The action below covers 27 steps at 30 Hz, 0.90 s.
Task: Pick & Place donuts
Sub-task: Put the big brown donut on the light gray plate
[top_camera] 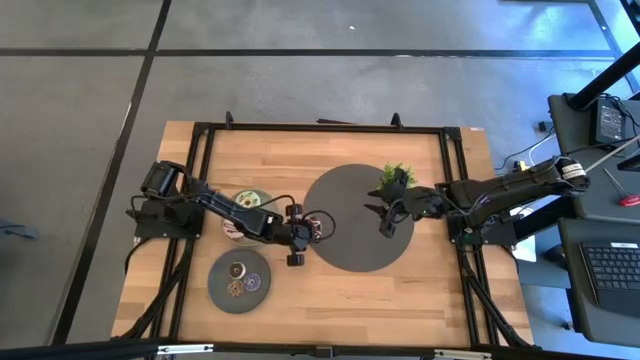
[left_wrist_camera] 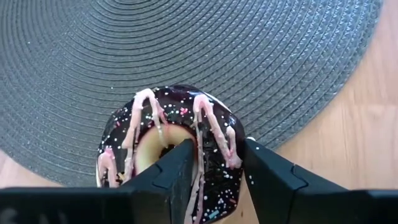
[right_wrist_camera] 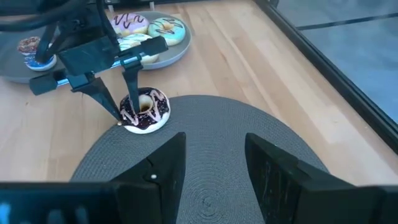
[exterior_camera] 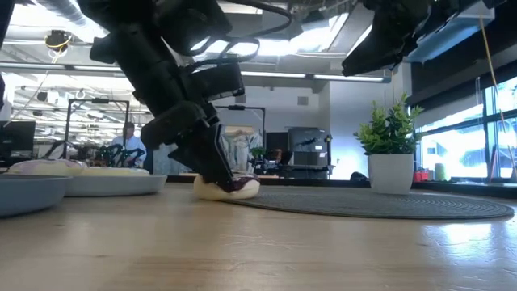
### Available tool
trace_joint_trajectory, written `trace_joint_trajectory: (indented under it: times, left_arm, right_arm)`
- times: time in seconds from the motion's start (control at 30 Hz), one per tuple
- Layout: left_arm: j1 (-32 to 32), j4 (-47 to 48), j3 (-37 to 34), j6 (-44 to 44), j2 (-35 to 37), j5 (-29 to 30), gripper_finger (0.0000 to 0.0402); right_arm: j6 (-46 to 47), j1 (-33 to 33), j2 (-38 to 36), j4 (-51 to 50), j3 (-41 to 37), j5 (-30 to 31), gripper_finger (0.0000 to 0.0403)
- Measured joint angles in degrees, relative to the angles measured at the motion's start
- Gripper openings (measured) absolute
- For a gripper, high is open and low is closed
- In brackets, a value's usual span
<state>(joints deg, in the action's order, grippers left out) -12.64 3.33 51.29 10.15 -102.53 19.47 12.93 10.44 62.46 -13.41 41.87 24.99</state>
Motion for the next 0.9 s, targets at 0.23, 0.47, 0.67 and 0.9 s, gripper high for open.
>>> trace_joint_trajectory:
  times: [0.23,0.47,0.67,0.9]
  left_arm:
    - [0.04,0.04,0.02,-0.44,-0.16,-0.34,0.0109]
    - [0.01,0.65,0.00,-0.46,0.50,0.14,0.0057]
    - [-0.13,5.13,1.76,0.00,5.23,-0.07,0.0029]
    - [-2.24,18.98,2.36,8.25,19.55,1.33,0.0031]
  right_arm:
    - [-0.61,0.00,0.02,-0.02,0.00,0.00,0.0166]
    - [-1.42,0.00,0.02,-0.07,0.00,-0.02,0.0166]
    - [-1.30,0.00,0.07,-0.21,0.00,-0.04,0.0166]
    - [-1.25,0.00,0.07,-0.42,0.00,-0.07,0.0166]
